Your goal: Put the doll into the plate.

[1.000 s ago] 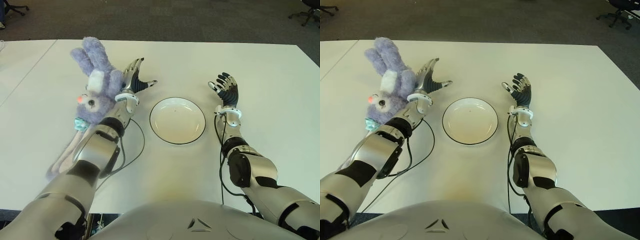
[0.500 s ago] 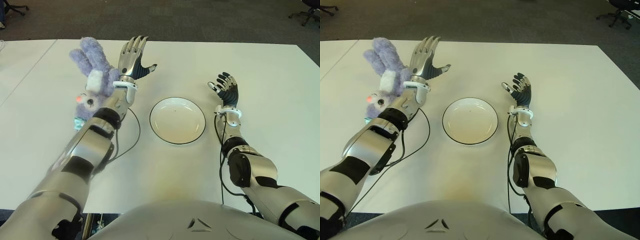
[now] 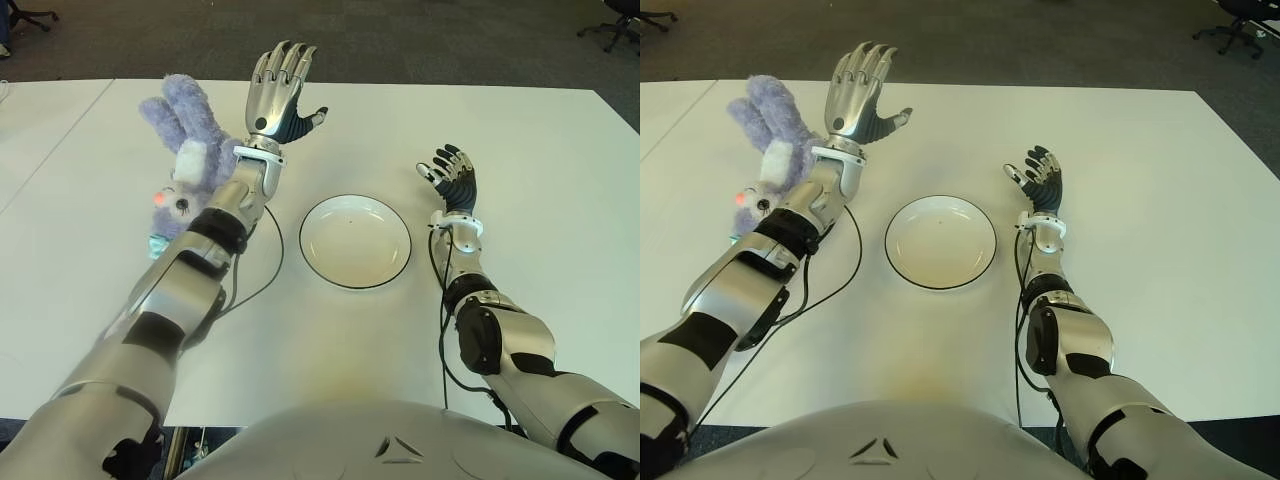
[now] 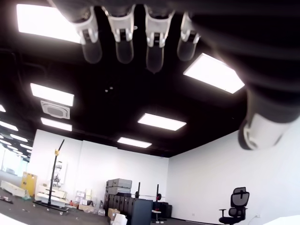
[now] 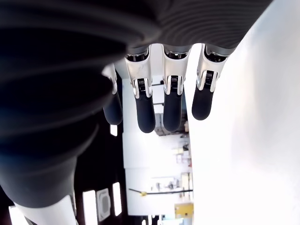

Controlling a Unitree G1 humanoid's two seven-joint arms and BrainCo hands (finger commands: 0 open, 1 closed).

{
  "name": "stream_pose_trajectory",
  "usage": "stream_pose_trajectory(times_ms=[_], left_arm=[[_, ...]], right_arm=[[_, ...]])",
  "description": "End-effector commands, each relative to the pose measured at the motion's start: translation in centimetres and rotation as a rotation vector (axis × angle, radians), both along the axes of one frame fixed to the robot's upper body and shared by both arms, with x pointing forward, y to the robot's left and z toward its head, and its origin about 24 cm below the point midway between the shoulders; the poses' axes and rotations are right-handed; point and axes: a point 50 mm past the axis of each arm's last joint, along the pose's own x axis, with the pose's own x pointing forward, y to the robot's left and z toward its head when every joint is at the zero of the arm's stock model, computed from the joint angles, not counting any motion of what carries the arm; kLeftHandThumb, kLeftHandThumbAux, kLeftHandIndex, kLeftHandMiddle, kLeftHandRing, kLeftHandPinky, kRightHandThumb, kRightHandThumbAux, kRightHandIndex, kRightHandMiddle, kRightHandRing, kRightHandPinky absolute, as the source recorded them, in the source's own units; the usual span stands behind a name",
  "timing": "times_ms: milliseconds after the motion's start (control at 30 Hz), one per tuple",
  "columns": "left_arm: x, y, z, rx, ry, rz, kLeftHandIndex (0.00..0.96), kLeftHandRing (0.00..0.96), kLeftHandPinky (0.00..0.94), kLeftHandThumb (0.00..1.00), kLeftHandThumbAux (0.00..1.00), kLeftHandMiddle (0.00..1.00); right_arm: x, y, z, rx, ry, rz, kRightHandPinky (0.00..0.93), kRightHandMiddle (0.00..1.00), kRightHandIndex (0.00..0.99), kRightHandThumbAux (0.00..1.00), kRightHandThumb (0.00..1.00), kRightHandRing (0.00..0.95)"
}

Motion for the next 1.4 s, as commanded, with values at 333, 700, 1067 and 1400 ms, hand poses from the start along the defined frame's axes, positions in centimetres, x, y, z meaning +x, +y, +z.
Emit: stream_pose_trajectory(times_ms=[333, 700, 1067, 1400], left_arm=[[-0.1, -3.3, -0.1, 0.024, 0.047, -0.127, 0.0, 0.064, 0.0, 0.207, 0.468, 0.09], [-1.1, -1.6, 3.4, 0.097, -0.056, -0.076, 0.0, 0.011, 0.0, 0.185, 0.385, 0.037], [-2.6, 3.6, 3.2, 0.271, 0.038, 0.08, 0.0, 0.0, 0.0, 0.208, 0.332, 0.0], [-3.7, 6.5, 3.8, 0.37, 0.076, 0.205, 0.0, 0.0, 0.0, 0.175, 0.284, 0.0]], right_arm=[[-9.0, 1.7, -11.0, 0.118, 0.549, -0.003, 0.202, 0.237, 0.199, 0.816, 0.055, 0.214], [-9.1, 1.7, -11.0, 0.124, 0.548, -0.011, 0.212, 0.24, 0.197, 0.816, 0.063, 0.22], [-9.0, 1.9, -11.0, 0.122, 0.544, -0.013, 0.234, 0.24, 0.201, 0.817, 0.077, 0.23], [-8.9, 2.0, -10.9, 0.127, 0.544, -0.006, 0.222, 0.242, 0.201, 0.831, 0.076, 0.23]])
